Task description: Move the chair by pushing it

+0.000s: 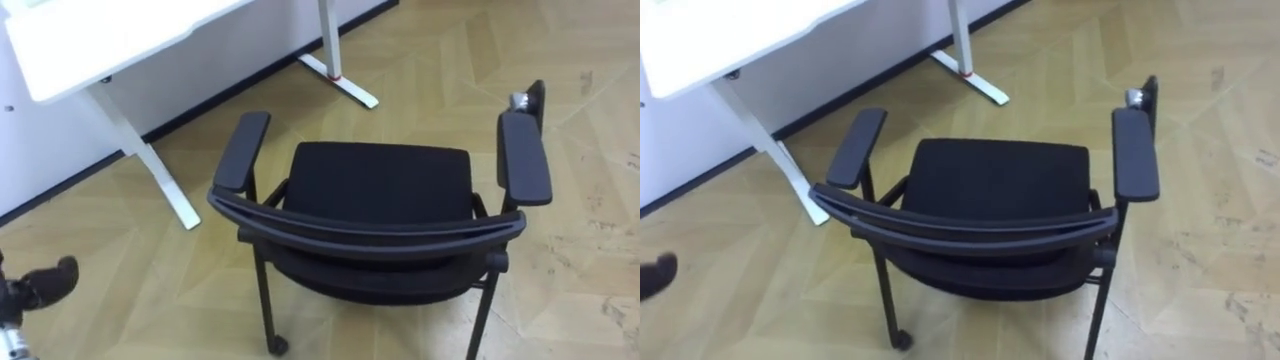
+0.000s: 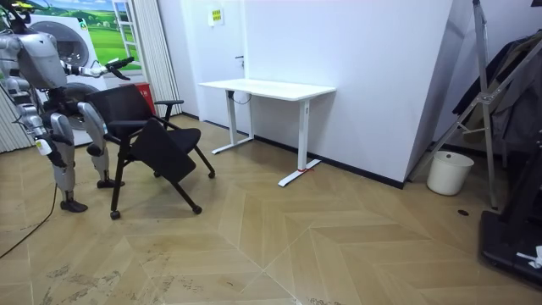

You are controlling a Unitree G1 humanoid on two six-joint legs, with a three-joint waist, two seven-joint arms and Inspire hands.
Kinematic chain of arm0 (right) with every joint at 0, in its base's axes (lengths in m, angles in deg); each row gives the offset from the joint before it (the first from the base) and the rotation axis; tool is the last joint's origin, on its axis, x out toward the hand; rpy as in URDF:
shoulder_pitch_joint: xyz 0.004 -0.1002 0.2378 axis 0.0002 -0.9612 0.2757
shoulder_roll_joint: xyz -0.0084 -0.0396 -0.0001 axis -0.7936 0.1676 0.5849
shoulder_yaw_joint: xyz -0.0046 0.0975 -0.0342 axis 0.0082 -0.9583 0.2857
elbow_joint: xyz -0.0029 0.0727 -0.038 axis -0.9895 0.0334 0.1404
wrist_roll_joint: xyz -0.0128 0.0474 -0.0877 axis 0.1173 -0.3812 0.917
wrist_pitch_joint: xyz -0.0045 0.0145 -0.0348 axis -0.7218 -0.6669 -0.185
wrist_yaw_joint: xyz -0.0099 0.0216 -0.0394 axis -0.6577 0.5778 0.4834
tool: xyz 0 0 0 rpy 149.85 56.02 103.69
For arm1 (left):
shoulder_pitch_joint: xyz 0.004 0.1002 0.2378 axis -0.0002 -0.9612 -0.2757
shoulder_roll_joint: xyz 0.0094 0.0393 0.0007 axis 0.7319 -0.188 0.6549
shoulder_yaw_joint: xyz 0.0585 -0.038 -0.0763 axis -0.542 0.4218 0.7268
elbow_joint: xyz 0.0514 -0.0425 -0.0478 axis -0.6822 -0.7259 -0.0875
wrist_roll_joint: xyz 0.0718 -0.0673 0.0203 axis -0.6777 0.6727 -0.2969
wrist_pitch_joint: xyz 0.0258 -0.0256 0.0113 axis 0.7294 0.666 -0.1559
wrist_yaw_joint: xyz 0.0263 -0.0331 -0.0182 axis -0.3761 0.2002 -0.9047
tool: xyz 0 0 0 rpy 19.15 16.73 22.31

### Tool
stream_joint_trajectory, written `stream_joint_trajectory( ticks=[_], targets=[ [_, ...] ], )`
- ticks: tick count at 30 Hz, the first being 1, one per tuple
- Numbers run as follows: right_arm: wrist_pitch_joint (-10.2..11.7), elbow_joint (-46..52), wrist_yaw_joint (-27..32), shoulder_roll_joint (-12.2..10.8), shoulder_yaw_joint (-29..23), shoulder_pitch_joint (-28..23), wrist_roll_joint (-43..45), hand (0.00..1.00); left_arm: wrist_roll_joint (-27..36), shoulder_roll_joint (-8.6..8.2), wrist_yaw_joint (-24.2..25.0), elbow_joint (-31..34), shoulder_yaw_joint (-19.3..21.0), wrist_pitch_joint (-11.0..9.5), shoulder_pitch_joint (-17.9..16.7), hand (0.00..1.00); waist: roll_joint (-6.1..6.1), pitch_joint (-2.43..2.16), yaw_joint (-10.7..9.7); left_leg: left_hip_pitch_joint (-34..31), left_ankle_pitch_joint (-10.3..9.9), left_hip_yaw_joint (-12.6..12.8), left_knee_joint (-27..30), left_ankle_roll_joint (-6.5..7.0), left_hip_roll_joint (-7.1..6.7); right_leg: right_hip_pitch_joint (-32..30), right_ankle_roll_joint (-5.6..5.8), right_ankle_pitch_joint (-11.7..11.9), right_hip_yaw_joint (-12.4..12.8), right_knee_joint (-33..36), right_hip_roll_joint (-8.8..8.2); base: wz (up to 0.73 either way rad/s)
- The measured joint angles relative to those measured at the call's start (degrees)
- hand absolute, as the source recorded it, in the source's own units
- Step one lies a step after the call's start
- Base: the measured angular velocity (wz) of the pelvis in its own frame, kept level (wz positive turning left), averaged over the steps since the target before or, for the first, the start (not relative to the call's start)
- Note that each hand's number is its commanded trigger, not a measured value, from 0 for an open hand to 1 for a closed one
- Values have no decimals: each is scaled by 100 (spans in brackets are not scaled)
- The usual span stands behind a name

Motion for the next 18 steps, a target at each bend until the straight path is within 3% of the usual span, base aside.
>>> stream_joint_trajectory(
  ticks=[5, 9, 18],
  targets=[
    [15, -4, -121, -157, -69, -14, -550, 0, -1027, -3, 63, 628, -640, 30, 26, 0, -123, 17, -276, -4, 0, -3, 3, 0, 0, -5, -1, 1, 14, -1, 0, 0],
    [14, -97, -168, -215, -70, 14, -688, 0, -1641, 4, 185, 930, -1147, 29, 111, 0, -147, 17, -439, -9, 0, 14, 7, 0, 0, -16, 0, 2, 27, 0, -4, -2],
    [-55, -294, -175, -265, -62, 34, -1151, 0, -2023, 11, 342, 927, -1784, 50, 153, 0, -144, -7, -477, -10, 0, 126, 3, 1, 22, -114, -4, 4, 146, 57, -8, -6]
  ],
)
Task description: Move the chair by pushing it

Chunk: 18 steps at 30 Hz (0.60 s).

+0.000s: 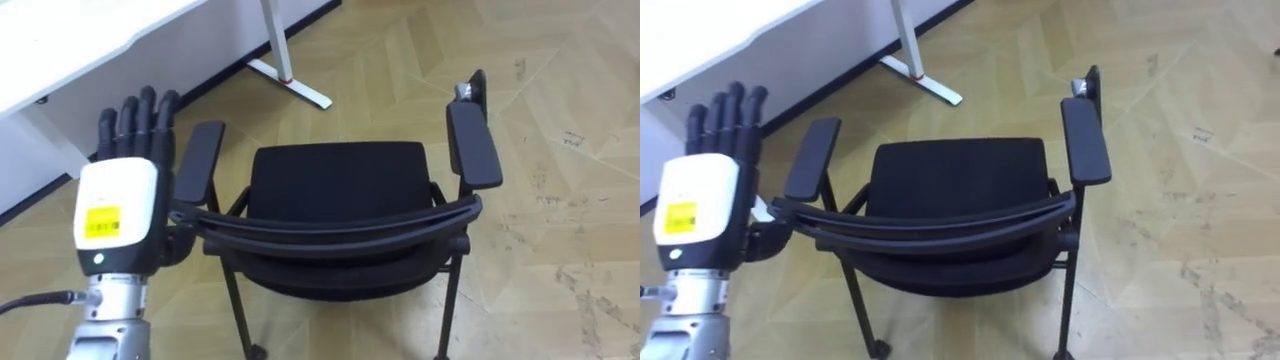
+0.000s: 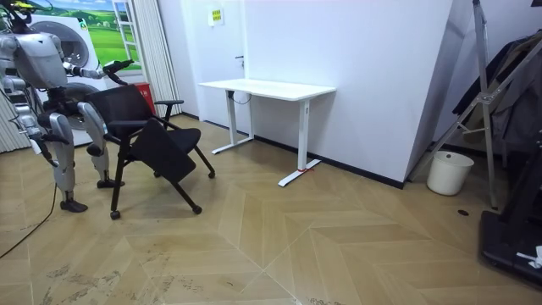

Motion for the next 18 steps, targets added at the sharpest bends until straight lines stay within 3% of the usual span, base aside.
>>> stream_joint_trajectory(
  ticks=[4, 8, 12, 18],
  targets=[
    [-11, 5, 7, -32, 7, -2, -110, 0, -55, 22, 84, -43, -197, 140, -19, 0, -16, -7, 9, 8, 6, 1, 2, 9, 1, 0, -4, 4, 9, 13, 0, 0],
    [-85, 29, -36, -5, 0, -5, -106, 0, -230, 249, 241, -42, -389, 326, -161, 0, -36, -18, -40, 9, 15, 4, 1, 24, 1, 1, -8, 8, 41, 19, -1, 0],
    [-124, 31, -63, 0, 2, -13, -105, 0, -236, 339, 420, -43, -453, 501, -313, 0, -42, -35, -125, 17, 22, 5, -2, 34, 1, 6, -10, 12, 58, 22, -1, 0],
    [-130, 32, -140, 3, 2, -15, -105, 0, -232, 347, 605, -56, -466, 633, -392, 0, -15, -51, -136, 72, 24, 55, -44, 36, 9, 9, -10, 15, 124, 32, -1, -3]
  ],
)
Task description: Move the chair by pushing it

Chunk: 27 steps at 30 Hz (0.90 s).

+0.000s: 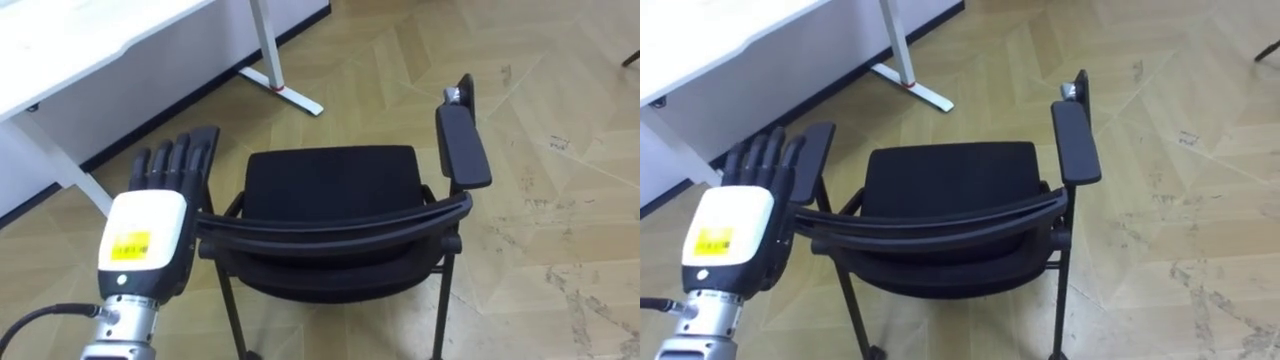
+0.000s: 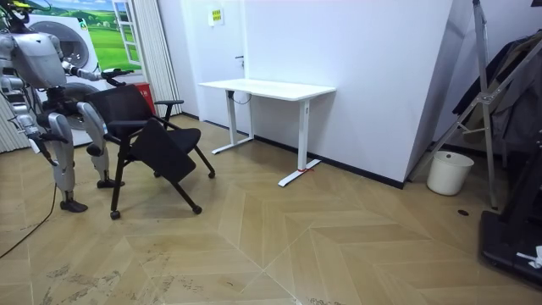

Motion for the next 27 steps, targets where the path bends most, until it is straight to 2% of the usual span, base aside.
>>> stream_joint_trajectory(
  ticks=[6, 16, 21, 27],
  targets=[
    [-4, 0, -49, 3, 3, 2, -9, 0, 7, 3, 112, -10, -73, 138, -56, 0, 49, 13, -2, 42, 3, 30, -43, 3, 3, 1, 0, 0, 58, -1, -1, -3],
    [-10, -4, -36, 2, 6, 3, -9, 0, 9, 5, 456, -124, -118, 300, -87, 0, 46, 23, -8, 48, 3, 45, -43, 3, 4, 7, 0, 0, 76, -13, -1, 0],
    [-11, -1, -30, 2, 13, 8, 44, 0, 9, 8, 647, -162, -126, 396, -87, 0, 10, 79, -7, 45, 3, 78, -42, 3, 9, -5, 0, 0, 134, -32, 1, -1],
    [-12, -5, -1, 8, 124, 54, 42, 0, 11, 35, 754, -140, -146, 440, -86, 0, 14, 86, 1, 35, 3, 92, -40, 3, 8, -21, 0, -2, 167, -47, 3, 0]
  ],
)
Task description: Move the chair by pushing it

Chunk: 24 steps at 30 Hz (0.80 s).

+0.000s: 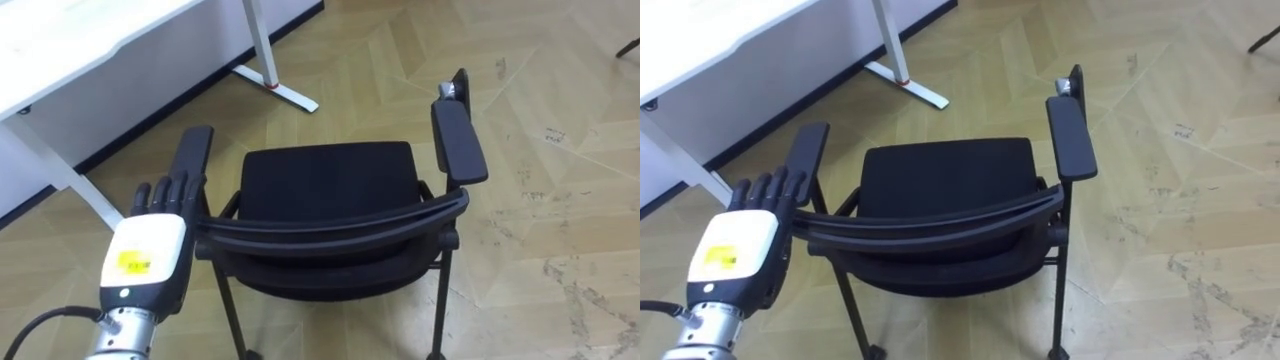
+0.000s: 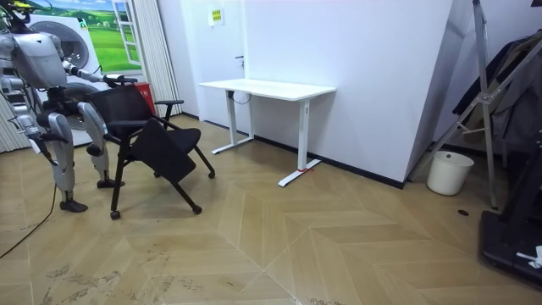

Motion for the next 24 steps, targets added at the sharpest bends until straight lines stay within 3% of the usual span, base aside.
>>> stream_joint_trajectory(
  ticks=[24],
  targets=[
    [-78, -5, 147, 37, 230, 73, -10, 0, 5, 36, 331, 193, -90, 254, -1, 0, 22, -9, 0, -23, 1, 89, -2, 2, 2, -67, 1, 0, 135, 10, -1, -1]
  ],
)
